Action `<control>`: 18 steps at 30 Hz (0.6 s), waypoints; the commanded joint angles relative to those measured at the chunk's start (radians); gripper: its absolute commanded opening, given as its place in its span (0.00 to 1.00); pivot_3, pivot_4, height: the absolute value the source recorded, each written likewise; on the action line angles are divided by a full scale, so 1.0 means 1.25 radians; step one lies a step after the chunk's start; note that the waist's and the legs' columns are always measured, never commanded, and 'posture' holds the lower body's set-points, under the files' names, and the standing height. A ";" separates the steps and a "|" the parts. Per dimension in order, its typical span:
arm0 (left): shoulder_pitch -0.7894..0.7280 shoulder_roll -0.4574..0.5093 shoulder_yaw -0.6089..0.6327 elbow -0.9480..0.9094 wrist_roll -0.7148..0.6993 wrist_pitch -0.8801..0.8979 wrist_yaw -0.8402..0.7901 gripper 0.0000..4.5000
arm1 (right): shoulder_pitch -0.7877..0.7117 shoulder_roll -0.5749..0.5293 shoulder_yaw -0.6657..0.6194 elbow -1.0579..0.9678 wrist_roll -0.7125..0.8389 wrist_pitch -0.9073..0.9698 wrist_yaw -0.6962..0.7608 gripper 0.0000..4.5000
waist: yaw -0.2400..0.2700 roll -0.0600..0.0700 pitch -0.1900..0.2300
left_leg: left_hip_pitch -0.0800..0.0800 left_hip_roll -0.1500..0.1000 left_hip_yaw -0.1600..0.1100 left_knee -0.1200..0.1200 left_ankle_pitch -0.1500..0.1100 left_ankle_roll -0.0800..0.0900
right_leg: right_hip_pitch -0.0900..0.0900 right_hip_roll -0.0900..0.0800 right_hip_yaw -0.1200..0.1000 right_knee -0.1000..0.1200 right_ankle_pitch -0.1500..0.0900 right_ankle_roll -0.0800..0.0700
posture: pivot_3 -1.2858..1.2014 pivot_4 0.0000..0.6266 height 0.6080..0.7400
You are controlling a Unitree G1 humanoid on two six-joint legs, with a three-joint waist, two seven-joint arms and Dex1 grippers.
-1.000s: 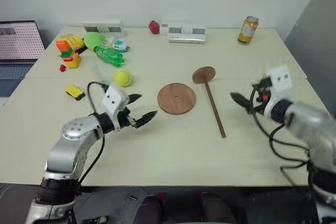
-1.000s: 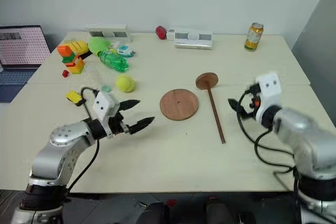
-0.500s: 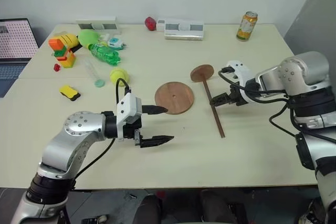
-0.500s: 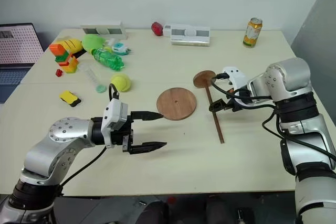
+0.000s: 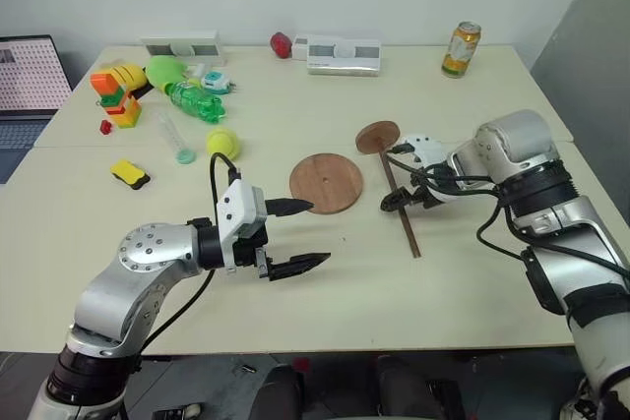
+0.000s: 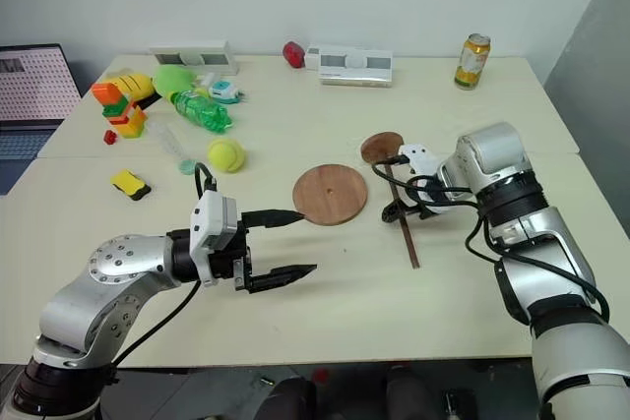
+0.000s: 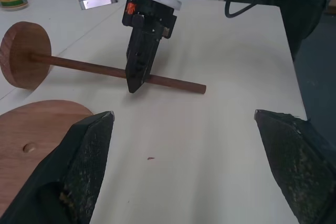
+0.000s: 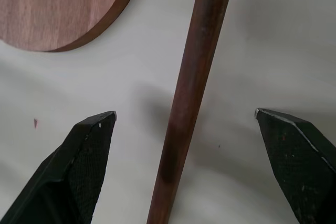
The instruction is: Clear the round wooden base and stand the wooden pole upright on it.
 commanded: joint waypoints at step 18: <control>-0.028 0.012 0.001 -0.018 -0.009 -0.004 -0.004 1.00 | -0.017 0.053 0.021 0.059 -0.121 -0.076 0.102 0.18 | -0.017 0.000 0.000 | 0.001 0.000 0.000 0.000 0.000 0.000 | 0.000 0.001 0.000 0.001 0.000 0.000 | 0.52 0.24 1.00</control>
